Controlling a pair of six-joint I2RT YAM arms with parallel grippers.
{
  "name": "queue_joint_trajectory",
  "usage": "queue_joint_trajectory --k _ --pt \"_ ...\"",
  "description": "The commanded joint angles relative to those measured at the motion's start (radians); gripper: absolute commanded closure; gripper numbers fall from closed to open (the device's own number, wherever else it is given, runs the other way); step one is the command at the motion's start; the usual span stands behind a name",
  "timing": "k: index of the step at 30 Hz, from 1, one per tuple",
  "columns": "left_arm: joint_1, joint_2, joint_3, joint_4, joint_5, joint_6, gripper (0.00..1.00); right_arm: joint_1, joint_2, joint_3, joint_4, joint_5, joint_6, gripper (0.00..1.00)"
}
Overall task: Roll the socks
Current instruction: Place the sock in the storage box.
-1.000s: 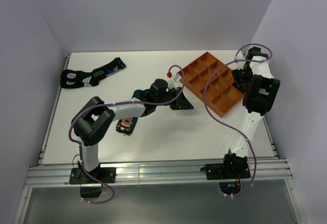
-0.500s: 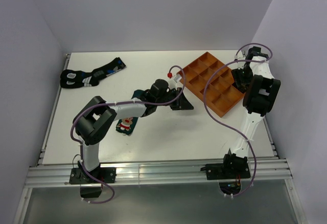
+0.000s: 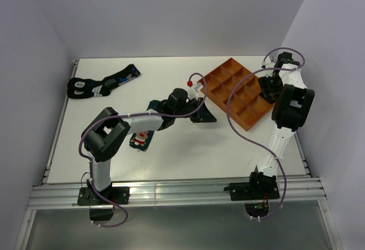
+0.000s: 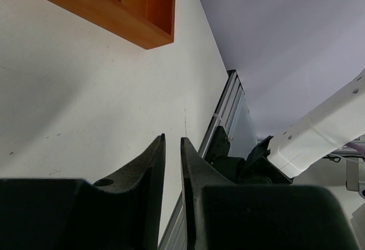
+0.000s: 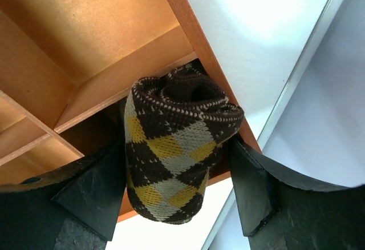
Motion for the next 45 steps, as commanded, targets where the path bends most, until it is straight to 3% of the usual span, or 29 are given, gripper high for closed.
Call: queue_joint_trajectory --k 1,13,31,45 --pt "-0.004 0.006 0.033 0.045 0.025 -0.004 0.78 -0.008 -0.033 -0.051 0.009 0.033 -0.053 0.21" --pt "-0.002 0.008 0.03 0.05 0.025 -0.004 0.78 -0.008 -0.055 -0.006 -0.038 -0.067 -0.064 0.18" --pt "-0.001 0.008 0.024 0.06 0.029 -0.004 0.78 -0.008 -0.087 0.04 -0.017 -0.059 0.01 0.2" --pt "0.007 0.006 0.013 0.076 0.04 -0.007 0.78 -0.018 -0.124 0.054 0.029 -0.042 0.08 0.3"
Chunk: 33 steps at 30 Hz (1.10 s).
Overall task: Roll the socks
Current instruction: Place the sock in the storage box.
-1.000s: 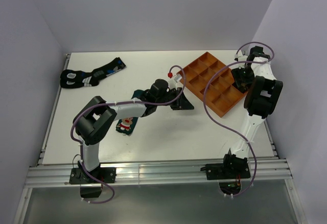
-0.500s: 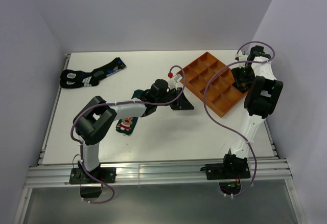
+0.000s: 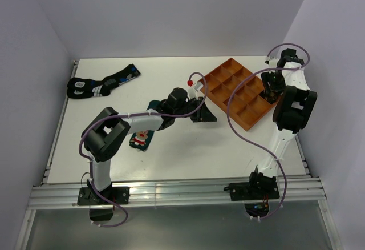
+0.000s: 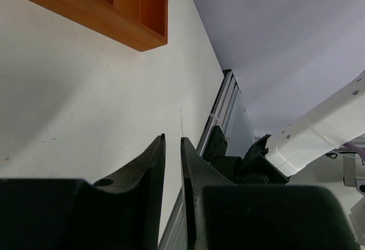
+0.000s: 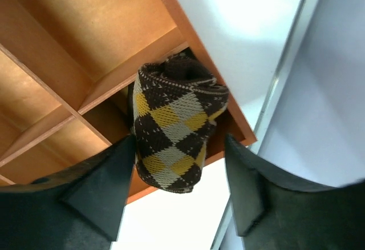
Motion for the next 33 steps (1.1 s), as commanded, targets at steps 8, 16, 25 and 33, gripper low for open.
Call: queue_joint_trajectory --k 8,16,25,33 --pt "0.005 0.006 0.009 0.057 0.023 -0.01 0.78 -0.017 -0.044 0.018 0.033 0.0 0.034 0.42" --pt "0.004 0.011 0.013 0.051 0.019 -0.013 0.78 -0.018 0.036 0.021 0.01 0.009 0.02 0.55" --pt "0.004 0.046 0.041 0.026 -0.004 -0.025 0.78 -0.022 0.054 -0.06 0.057 0.031 -0.001 0.56" --pt "-0.007 0.074 0.071 -0.006 -0.038 -0.044 0.78 -0.022 0.14 0.03 0.038 0.039 -0.005 0.57"
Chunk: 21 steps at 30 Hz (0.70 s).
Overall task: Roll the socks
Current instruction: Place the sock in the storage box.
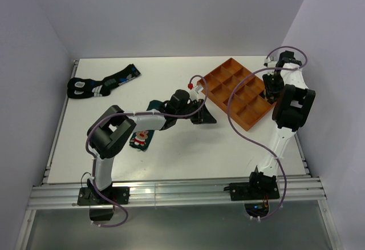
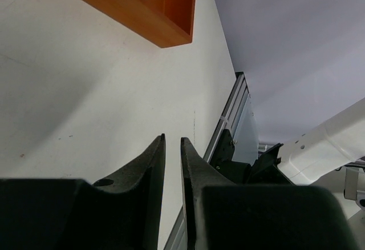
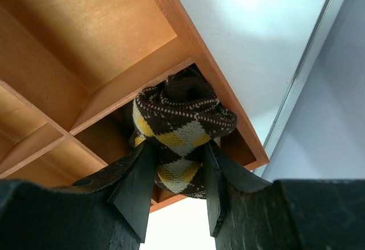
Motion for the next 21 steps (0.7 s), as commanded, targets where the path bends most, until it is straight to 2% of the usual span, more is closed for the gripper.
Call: queue_joint_trajectory --k 1,6,13,16,19,21 --pt "-0.01 0.011 0.06 0.0 -0.026 -0.015 0.78 -0.019 0.096 0.034 0.018 0.04 -0.016 0.57" --pt "-0.023 0.042 0.099 -0.021 -0.042 -0.035 0.78 -0.018 0.141 0.099 0.006 0.044 -0.018 0.57" --pt "-0.03 0.045 0.125 -0.075 -0.069 -0.038 0.78 -0.016 0.124 0.076 0.032 0.046 -0.01 0.55" --pt "-0.029 0.013 0.108 -0.109 -0.091 -0.026 0.78 -0.016 0.06 -0.01 0.064 0.052 -0.009 0.5" --pt "-0.029 -0.026 0.096 -0.152 -0.109 -0.009 0.77 -0.018 -0.031 -0.087 0.097 0.046 -0.004 0.37" --pt "-0.03 -0.052 0.091 -0.19 -0.134 0.002 0.77 -0.019 -0.081 -0.108 0.094 0.029 0.002 0.33"
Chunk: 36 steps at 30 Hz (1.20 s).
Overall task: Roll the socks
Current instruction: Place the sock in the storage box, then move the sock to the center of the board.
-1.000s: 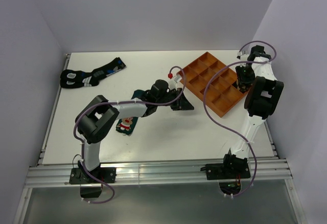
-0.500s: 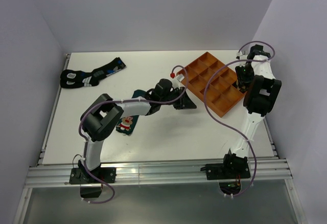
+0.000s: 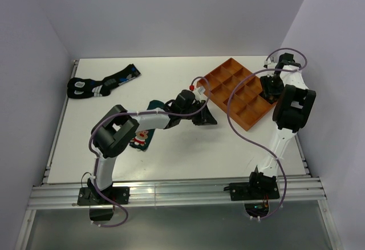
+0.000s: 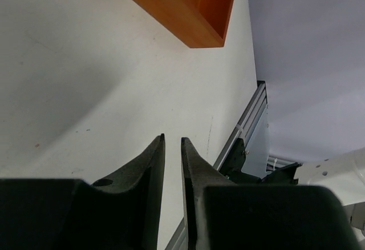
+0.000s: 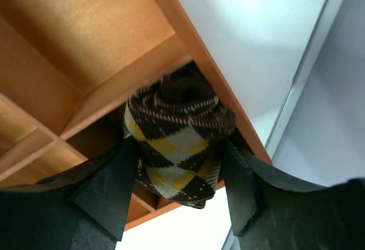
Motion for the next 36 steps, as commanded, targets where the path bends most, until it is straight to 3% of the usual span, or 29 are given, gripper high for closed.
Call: queue_joint_trajectory --k 1,10,18,24,28,36 --pt "-0.003 -0.1 0.002 -0.055 -0.048 0.025 0.77 -0.022 -0.074 -0.062 0.046 0.012 0.002 0.32" --pt "0.011 -0.258 -0.079 -0.174 -0.175 0.05 0.76 -0.031 -0.301 -0.216 0.041 -0.107 -0.01 0.17" --pt "0.058 -0.456 -0.224 -0.273 -0.367 0.044 0.74 -0.009 -0.453 -0.299 0.018 -0.224 -0.028 0.17" --pt "0.09 -0.55 -0.292 -0.328 -0.471 -0.001 0.75 0.005 -0.474 -0.3 -0.013 -0.285 -0.053 0.2" --pt "0.107 -0.64 -0.373 -0.346 -0.563 -0.057 0.74 0.093 -0.551 -0.339 0.038 -0.238 -0.031 0.2" --pt "0.146 -0.866 -0.438 -0.5 -0.755 -0.16 0.75 0.536 -0.58 -0.367 0.177 -0.316 0.14 0.2"
